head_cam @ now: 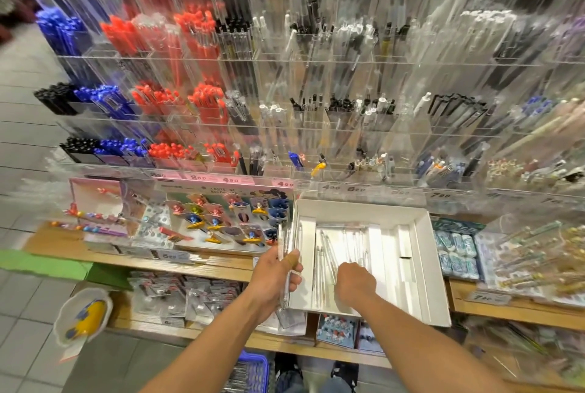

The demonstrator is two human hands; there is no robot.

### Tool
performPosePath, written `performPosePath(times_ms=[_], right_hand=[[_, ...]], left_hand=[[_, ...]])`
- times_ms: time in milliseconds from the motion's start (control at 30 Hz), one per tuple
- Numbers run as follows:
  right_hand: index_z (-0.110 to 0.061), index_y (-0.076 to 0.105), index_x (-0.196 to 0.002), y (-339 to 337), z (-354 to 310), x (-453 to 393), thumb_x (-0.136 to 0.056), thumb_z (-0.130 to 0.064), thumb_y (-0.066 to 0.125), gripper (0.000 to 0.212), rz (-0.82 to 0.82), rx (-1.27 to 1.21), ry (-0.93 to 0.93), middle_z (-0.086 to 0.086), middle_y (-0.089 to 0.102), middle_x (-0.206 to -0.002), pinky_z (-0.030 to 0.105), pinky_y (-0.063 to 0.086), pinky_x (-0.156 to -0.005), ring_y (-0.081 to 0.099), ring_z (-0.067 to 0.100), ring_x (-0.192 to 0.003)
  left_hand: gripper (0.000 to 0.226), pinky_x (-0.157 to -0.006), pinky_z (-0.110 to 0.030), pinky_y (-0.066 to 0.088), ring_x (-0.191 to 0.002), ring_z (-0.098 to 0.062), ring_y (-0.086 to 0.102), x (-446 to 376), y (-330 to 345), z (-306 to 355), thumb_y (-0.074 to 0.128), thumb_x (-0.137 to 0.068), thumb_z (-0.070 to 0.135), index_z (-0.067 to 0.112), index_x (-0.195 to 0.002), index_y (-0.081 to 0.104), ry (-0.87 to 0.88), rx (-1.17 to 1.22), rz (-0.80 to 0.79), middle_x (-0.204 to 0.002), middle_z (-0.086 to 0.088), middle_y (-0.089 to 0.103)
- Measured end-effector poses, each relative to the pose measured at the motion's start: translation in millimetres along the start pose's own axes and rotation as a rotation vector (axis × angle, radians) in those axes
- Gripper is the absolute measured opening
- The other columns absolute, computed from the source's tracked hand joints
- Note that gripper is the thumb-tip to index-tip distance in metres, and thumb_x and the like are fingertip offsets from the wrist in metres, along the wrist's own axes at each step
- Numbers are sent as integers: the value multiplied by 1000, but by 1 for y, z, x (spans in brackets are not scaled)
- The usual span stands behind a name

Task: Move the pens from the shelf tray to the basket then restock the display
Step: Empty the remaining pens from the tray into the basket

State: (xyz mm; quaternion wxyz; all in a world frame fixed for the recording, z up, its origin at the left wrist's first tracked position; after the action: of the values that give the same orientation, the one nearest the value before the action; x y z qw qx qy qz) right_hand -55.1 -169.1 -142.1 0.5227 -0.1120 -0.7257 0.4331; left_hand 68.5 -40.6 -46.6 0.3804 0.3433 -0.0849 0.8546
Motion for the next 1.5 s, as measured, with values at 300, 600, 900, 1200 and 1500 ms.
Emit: performPosePath(times_ms=[300, 600, 900, 1200, 1500], right_hand=[[-12, 48, -112, -57, 18, 37, -95, -10, 42, 18, 292, -248, -100, 7, 66, -96, 31, 43, -60, 62, 24, -79], [-20, 62, -92, -148, 2, 80, -96, -27, 58, 9, 121, -874, -447, -2, 65, -73, 19, 46, -58, 61, 10, -61], [-14, 59, -103, -97, -18, 27, -92, -28, 66, 19, 29, -1093, -301, 4, 68, -83, 25, 47, -59, 64, 14, -63], [-13, 52, -103, -31, -7, -6, -89, -3, 54, 17, 35, -114, -72, 5, 58, -99, 28, 41, -68, 62, 24, -99], [-14, 59, -86, -19, -7, -6, -87, -1, 53, 14, 8, 46, -77, 2, 63, -85, 27, 50, -64, 66, 20, -82]], left_hand=[[9, -52, -24, 43, -56, -12, 51, -5, 7, 1, 58, -97, 8, 5, -105, 62, -57, 69, -52, -77, -6, 58], [51, -55, -27, 37, -55, -9, 47, -13, 35, 19, 88, -64, 24, 11, -106, 63, 17, -95, -204, -73, 2, 60], [20, -49, -22, 42, -52, -8, 52, -9, 27, 13, 75, -84, 31, 13, -88, 69, -75, -105, -270, -64, 4, 60], [11, -55, -29, 49, -59, -17, 55, -15, 13, 10, 59, -98, 13, 4, -103, 55, -149, 78, -219, -71, -7, 60], [11, -55, -29, 49, -60, -19, 54, -19, 12, 6, 58, -98, 6, 2, -107, 55, -175, 86, -148, -78, -11, 58]])
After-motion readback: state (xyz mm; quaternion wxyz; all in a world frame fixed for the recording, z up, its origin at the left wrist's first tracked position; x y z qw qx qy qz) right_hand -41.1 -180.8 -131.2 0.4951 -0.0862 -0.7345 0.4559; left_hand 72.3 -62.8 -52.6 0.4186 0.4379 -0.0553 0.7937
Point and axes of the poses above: each hand's wrist, its own x-axis away from the middle knuckle, its own y-axis out of the palm, z = x × y, the point moved 7 cm from there along -x, towards the middle knuckle
